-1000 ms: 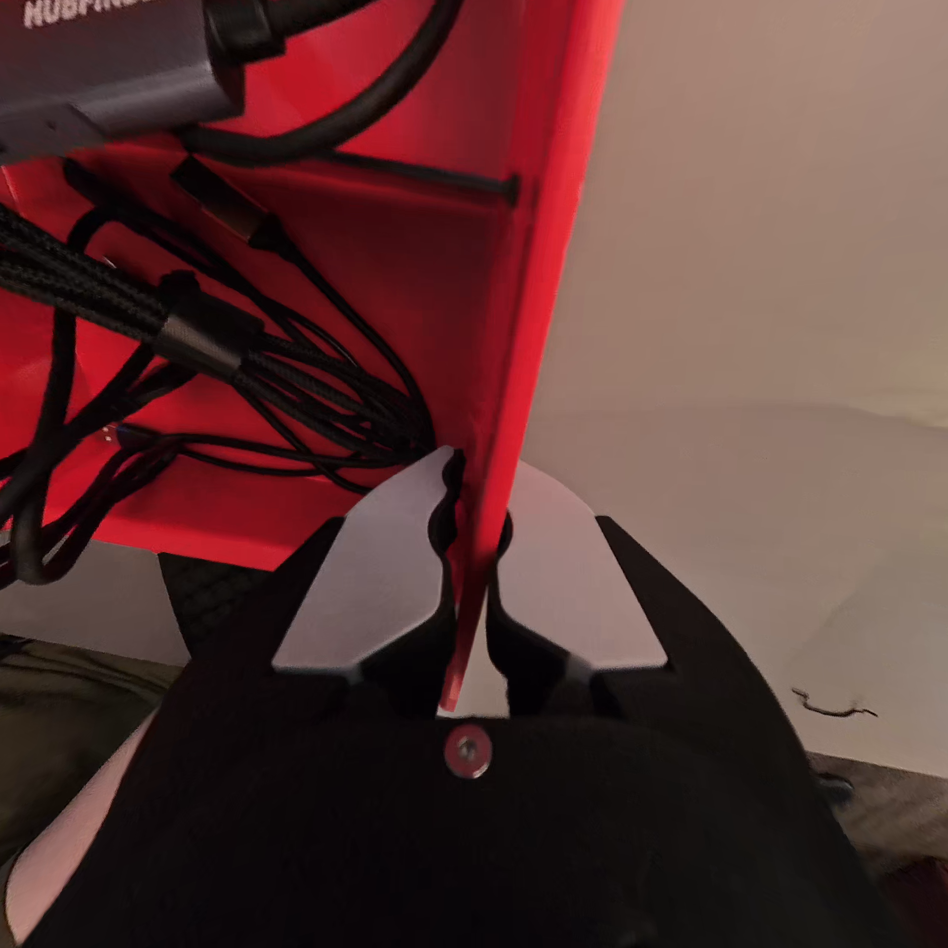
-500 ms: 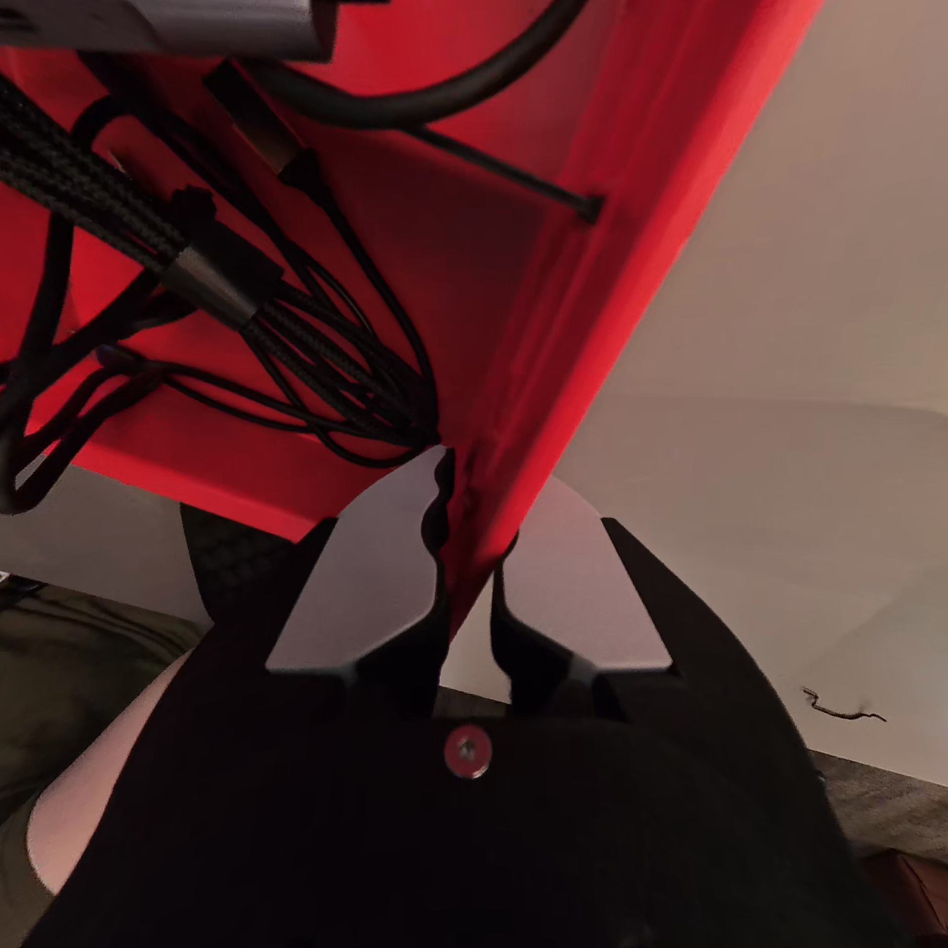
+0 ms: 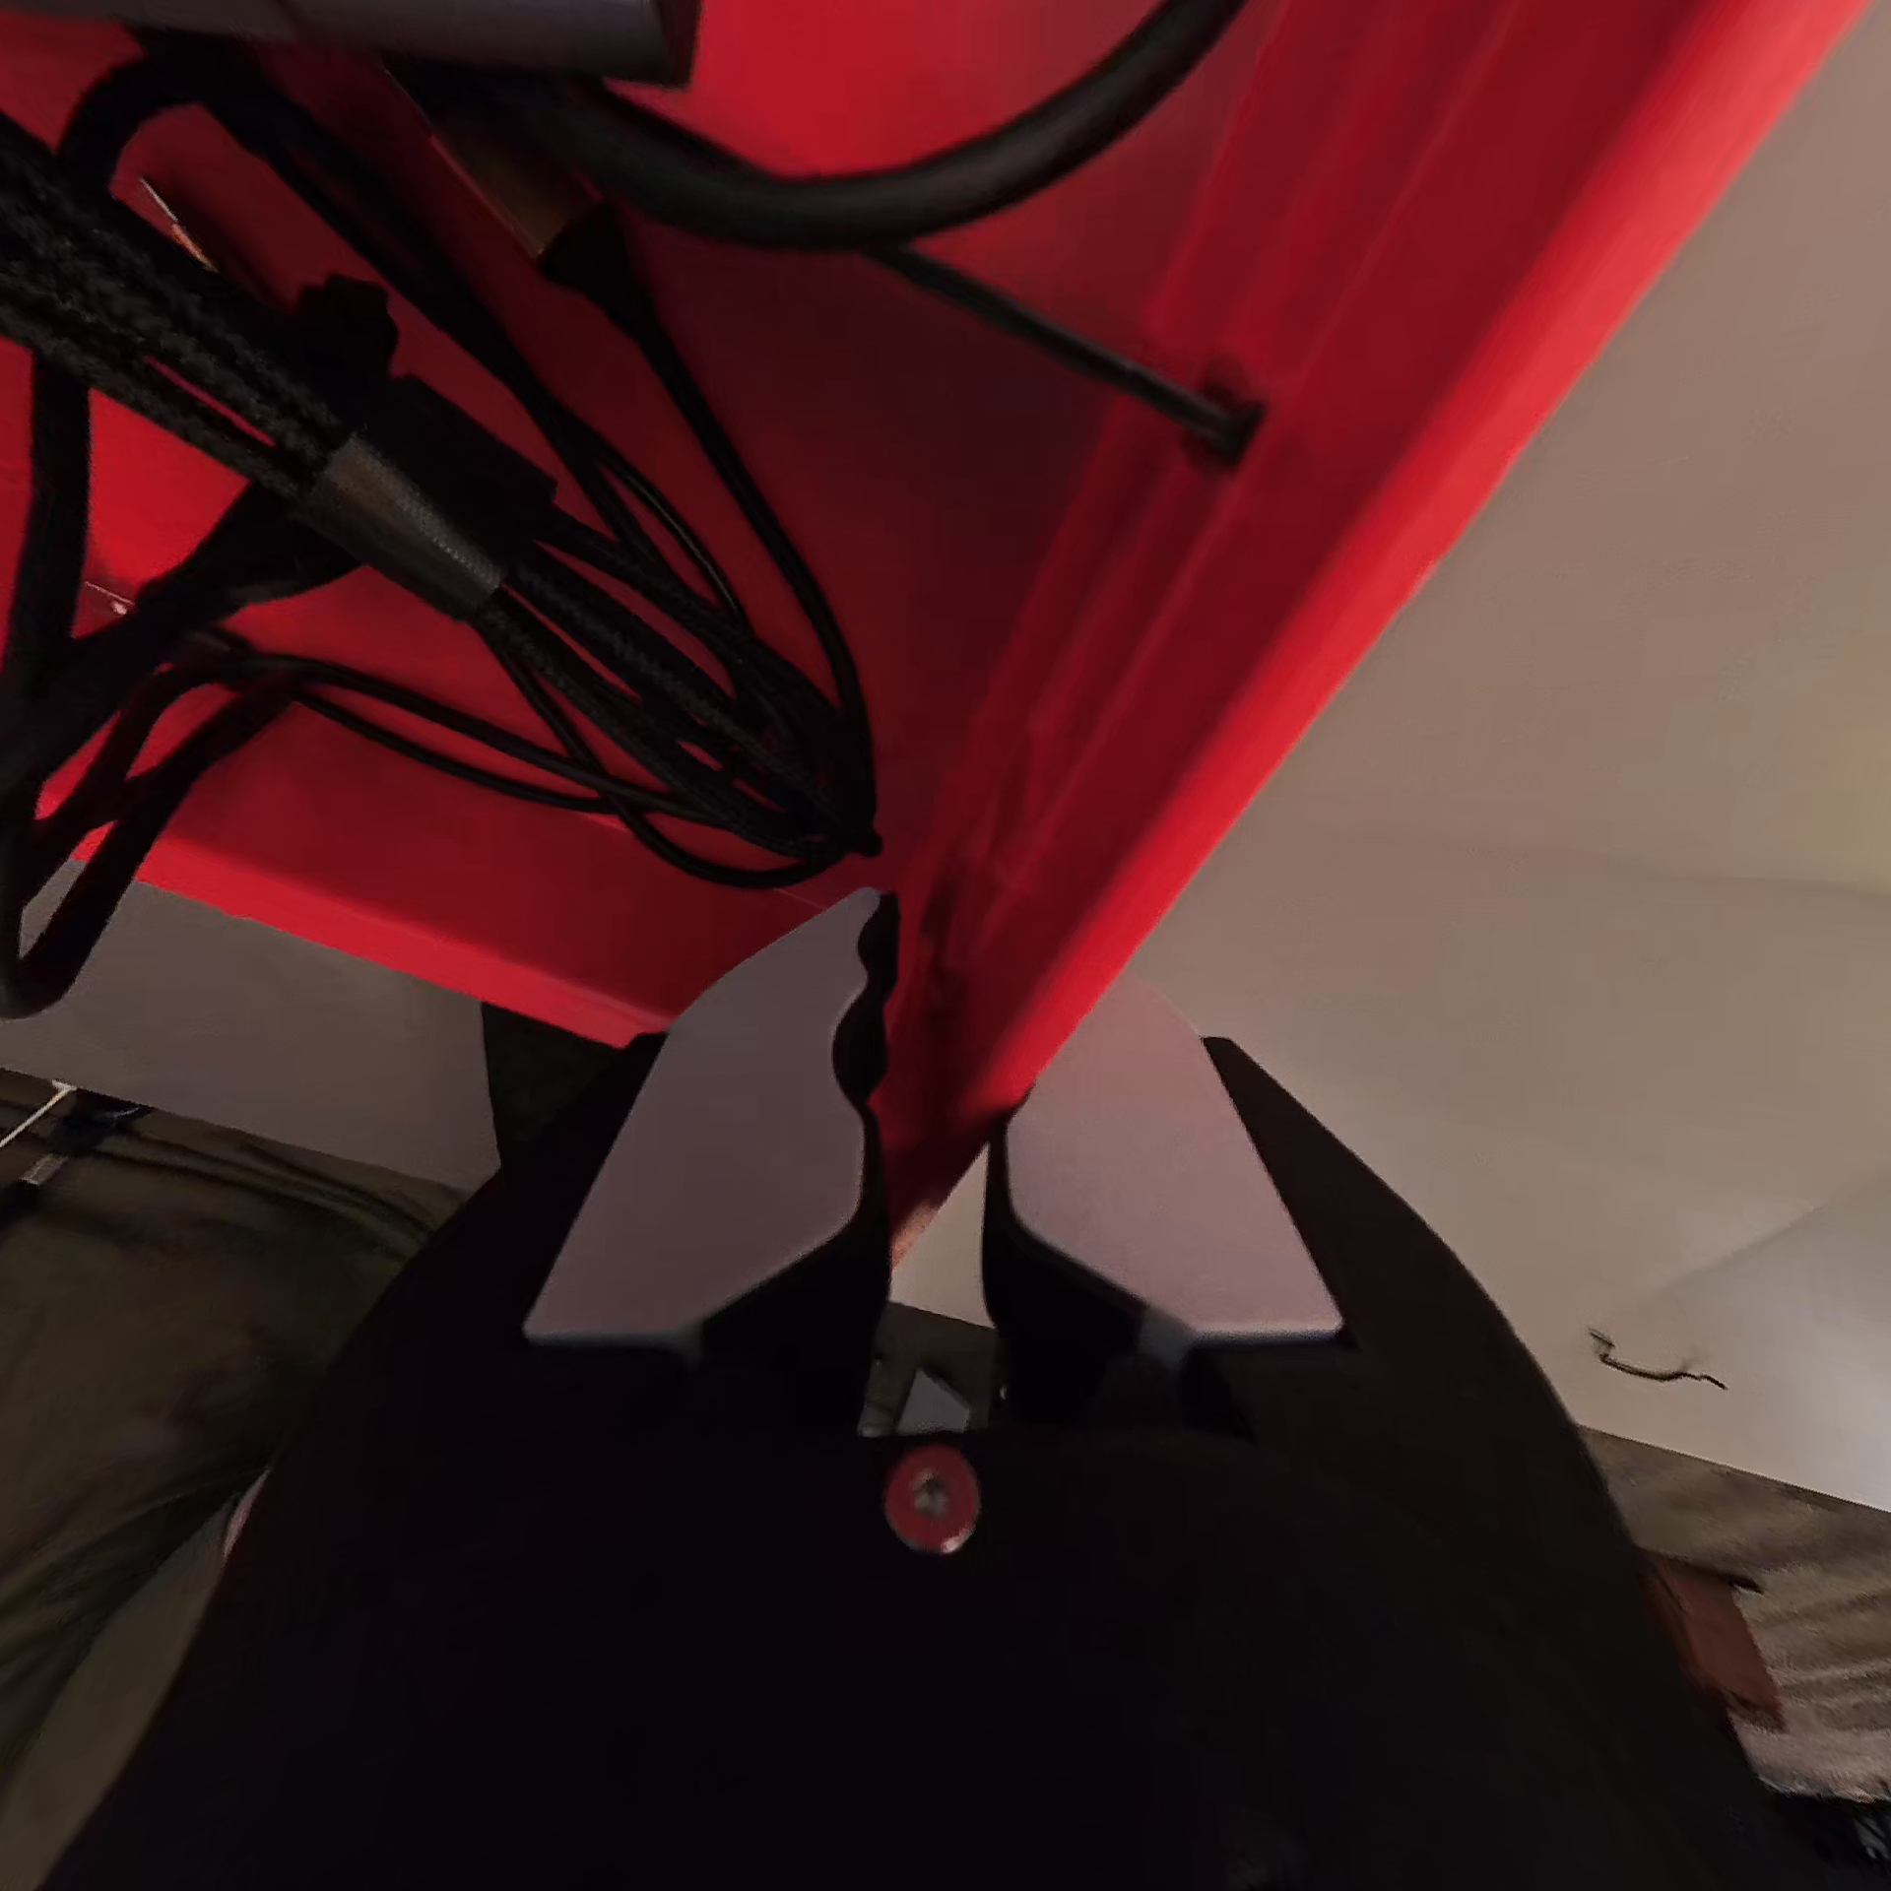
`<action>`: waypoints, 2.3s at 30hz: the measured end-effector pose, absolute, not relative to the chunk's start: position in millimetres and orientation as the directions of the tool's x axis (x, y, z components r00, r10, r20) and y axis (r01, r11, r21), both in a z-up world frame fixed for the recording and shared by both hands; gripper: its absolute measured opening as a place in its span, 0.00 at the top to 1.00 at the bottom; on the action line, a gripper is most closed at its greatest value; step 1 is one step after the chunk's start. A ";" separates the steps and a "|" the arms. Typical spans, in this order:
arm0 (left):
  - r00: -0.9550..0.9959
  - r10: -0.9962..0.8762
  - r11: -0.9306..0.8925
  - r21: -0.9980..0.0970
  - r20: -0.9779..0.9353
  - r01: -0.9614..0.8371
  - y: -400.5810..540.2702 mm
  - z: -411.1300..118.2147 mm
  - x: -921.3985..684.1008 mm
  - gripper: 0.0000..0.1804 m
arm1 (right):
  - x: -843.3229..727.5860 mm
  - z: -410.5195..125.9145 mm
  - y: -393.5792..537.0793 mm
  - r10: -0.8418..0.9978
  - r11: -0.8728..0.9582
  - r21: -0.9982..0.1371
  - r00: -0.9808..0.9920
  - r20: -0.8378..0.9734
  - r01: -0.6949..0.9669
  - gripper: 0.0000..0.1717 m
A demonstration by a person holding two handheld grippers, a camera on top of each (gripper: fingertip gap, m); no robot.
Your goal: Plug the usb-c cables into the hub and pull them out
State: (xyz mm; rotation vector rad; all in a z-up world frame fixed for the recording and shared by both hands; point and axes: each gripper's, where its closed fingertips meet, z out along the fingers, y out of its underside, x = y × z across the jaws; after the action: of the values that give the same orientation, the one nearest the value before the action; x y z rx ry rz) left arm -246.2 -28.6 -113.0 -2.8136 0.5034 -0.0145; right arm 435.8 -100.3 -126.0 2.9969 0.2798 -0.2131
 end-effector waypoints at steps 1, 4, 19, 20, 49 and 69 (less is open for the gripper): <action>0.937 -0.346 -0.902 -0.259 -0.043 -0.345 -30.3 -113.5 -243.5 0.92 | 431.3 -126.2 -99.1 0.187 -0.971 0.122 0.973 -0.136 0.204 0.91; 0.925 -0.375 -0.900 -0.212 -0.067 -0.380 -33.7 -114.0 -235.5 0.91 | 412.8 -125.4 -94.3 0.229 -0.959 0.144 0.968 -0.105 0.243 0.89; 0.786 -0.608 -0.784 -0.071 -0.109 -0.616 -48.0 -115.9 -187.5 0.84 | 332.1 -124.6 -69.2 0.323 -0.932 0.177 0.946 0.018 0.315 0.82; 0.775 -0.623 -0.773 -0.067 -0.108 -0.631 -48.5 -116.0 -184.1 0.84 | 327.8 -124.7 -67.5 0.331 -0.931 0.169 0.944 0.015 0.324 0.82; 0.746 -0.608 -0.562 -0.515 -0.272 -0.647 -60.4 -11.9 -176.7 0.90 | 48.2 27.0 -21.9 0.746 -0.329 -0.862 0.666 0.012 0.385 0.63; 0.700 -0.535 -0.165 -0.754 -0.473 -0.635 -83.6 61.8 -181.5 0.97 | 24.5 -135.1 20.6 0.453 -0.889 -0.192 0.861 -0.231 0.416 0.82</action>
State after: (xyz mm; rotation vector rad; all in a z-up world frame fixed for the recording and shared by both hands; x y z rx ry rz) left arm -181.5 -83.6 61.8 -1.8270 0.9212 0.1158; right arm 24.5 20.6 -135.1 3.1606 0.7422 -0.4458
